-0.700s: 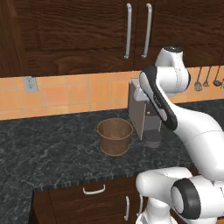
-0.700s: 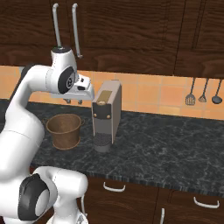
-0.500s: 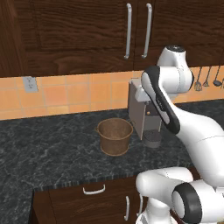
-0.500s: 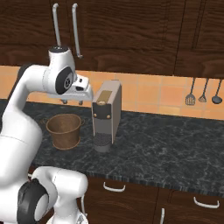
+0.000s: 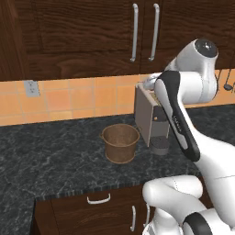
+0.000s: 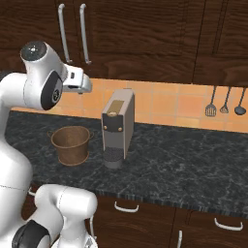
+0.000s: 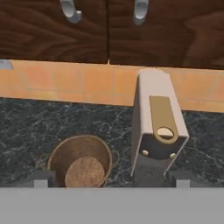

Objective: Open the cabinet, pick up the bread from the cabinet and place it in the basket. Then move the basket to the dining counter.

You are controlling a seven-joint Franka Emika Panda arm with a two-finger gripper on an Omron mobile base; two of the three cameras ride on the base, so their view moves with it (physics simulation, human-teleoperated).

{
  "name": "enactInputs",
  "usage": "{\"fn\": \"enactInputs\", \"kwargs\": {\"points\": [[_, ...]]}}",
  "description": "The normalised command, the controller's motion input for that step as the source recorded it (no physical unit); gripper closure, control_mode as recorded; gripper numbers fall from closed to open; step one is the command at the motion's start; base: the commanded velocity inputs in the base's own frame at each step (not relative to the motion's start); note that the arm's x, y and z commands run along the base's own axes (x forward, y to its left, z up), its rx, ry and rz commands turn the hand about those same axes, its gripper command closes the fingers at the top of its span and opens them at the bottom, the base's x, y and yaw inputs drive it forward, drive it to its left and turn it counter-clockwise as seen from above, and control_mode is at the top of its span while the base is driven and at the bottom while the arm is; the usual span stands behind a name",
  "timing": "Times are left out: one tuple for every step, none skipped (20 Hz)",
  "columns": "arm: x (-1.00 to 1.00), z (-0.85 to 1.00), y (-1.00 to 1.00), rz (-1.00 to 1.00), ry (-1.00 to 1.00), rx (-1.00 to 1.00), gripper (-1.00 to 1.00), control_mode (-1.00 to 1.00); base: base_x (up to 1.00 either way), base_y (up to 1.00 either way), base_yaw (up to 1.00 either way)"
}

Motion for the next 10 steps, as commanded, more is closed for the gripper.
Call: {"fn": "enactInputs", "kwargs": {"points": [[0.18,0.95,0.0,-0.07,-0.47,0.01,-1.0,-1.0,0.0,0.0,0.0],[0.14,0.86,0.0,-0.1,-0.49,0.0,-1.0,-1.0,0.0,0.0,0.0],[0.24,0.83,0.0,-0.09,-0.43,0.04,-1.0,-1.0,0.0,0.0,0.0],[0.31,0.98,0.03,-0.09,-0.3,0.07,-1.0,-1.0,0.0,0.0,0.0],[0.14,1.0,0.0,-0.1,-0.29,0.03,-1.0,-1.0,0.0,0.0,0.0],[0.24,0.97,0.0,-0.1,-0.23,0.04,-1.0,-1.0,0.0,0.0,0.0],[0.25,0.83,0.0,-0.09,-0.18,0.08,-1.0,-1.0,0.0,0.0,0.0],[0.36,0.64,0.0,-0.09,-0.17,0.07,-1.0,-1.0,0.0,0.0,0.0],[0.41,0.56,0.0,-0.11,-0.19,0.05,-1.0,-1.0,0.0,0.0,0.0],[0.09,0.44,0.0,-0.16,-0.21,0.01,-1.0,-1.0,0.0,0.0,0.0]]}}
